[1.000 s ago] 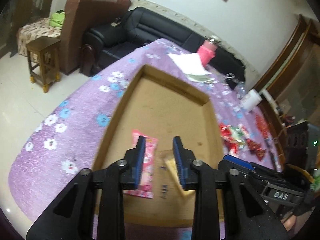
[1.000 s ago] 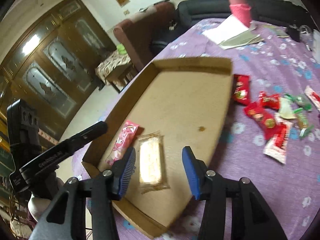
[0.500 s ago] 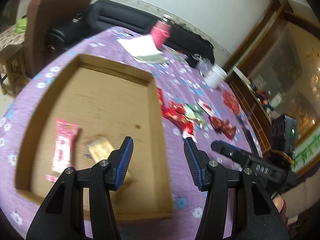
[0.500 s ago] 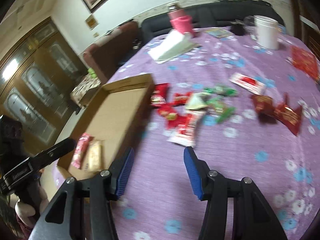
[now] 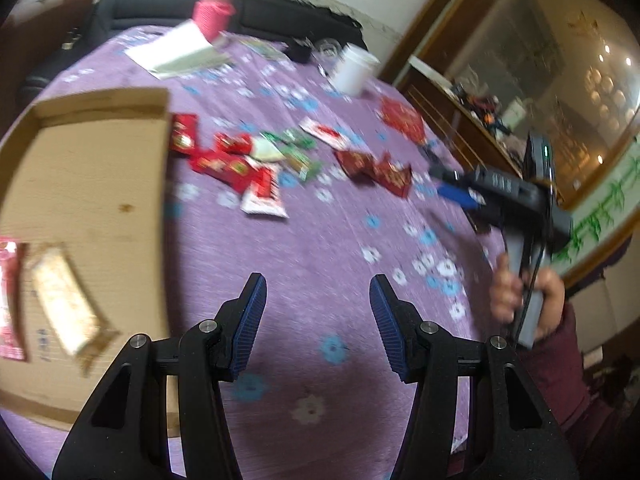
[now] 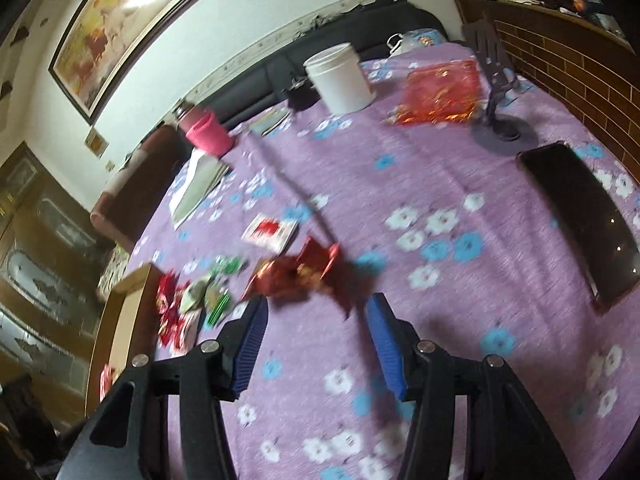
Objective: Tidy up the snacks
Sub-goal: 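Grasp the red foil candy packet with the right tool, then grasp the brown Moka snack packet with the left tool, then drop the brown packet into the tray with left tool while right drops red foil, then grasp the white-and-red printed packet with the right tool, then grasp the red candy bar with the left tool, then drop the red candy bar into the tray with left tool while right carries white packet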
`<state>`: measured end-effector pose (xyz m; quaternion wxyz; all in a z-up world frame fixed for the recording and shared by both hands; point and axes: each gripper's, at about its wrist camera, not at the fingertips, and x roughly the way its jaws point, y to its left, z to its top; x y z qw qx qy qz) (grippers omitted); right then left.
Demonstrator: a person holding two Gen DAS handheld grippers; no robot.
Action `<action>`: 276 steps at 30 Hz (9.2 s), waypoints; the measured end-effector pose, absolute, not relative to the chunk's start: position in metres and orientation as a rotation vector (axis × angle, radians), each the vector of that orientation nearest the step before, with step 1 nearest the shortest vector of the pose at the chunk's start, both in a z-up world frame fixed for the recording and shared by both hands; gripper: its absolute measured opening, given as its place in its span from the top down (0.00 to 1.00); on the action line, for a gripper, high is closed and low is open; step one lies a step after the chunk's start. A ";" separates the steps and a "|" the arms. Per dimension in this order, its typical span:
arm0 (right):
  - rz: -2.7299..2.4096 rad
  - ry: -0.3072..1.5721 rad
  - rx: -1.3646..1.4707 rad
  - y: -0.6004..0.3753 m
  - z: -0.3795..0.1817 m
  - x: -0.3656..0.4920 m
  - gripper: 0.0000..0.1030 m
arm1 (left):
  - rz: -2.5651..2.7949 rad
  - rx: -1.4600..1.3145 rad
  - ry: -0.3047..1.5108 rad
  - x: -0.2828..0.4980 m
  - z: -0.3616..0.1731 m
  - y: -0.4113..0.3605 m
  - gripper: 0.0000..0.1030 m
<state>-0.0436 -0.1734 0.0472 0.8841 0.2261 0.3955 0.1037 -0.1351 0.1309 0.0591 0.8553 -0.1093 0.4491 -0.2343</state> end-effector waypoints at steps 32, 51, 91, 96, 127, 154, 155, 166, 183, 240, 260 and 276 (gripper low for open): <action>0.267 0.893 0.408 -0.156 0.009 -0.004 0.64 | -0.515 -0.312 0.984 -0.009 0.064 0.058 0.48; 0.239 0.916 0.590 -0.191 0.002 -0.002 0.64 | -0.472 -0.119 1.054 0.053 0.017 -0.016 0.64; 0.605 0.877 0.189 0.038 0.078 -0.040 0.64 | -0.039 -0.411 0.860 -0.097 0.059 0.337 0.66; 0.690 0.939 0.121 0.115 0.069 -0.042 0.64 | -0.008 -0.428 0.888 -0.081 0.049 0.360 0.66; 0.411 0.965 0.270 -0.003 0.044 -0.013 0.40 | -0.207 -0.638 0.800 -0.142 0.096 0.303 0.36; 0.302 0.940 0.049 -0.007 0.010 -0.017 0.72 | -0.284 -0.419 0.923 -0.103 0.092 0.190 0.36; 0.297 0.934 0.063 -0.016 0.009 -0.018 0.72 | -0.296 -0.404 0.924 -0.099 0.092 0.184 0.36; 0.310 0.874 0.169 -0.050 0.007 -0.020 0.72 | -0.241 -0.242 1.023 -0.004 0.058 0.131 0.36; 0.362 0.876 0.259 -0.057 0.006 -0.016 0.58 | -0.180 -0.011 0.991 -0.006 0.033 0.106 0.81; 0.375 0.749 0.290 -0.053 0.048 -0.065 0.71 | -0.250 -0.402 0.802 -0.121 0.087 0.227 0.81; 0.258 0.877 0.259 -0.057 0.028 -0.025 0.60 | -0.218 -0.507 0.760 -0.141 0.077 0.287 0.81; 0.230 0.860 0.320 -0.058 0.026 -0.032 0.75 | -0.081 -0.556 0.779 -0.141 0.061 0.331 0.81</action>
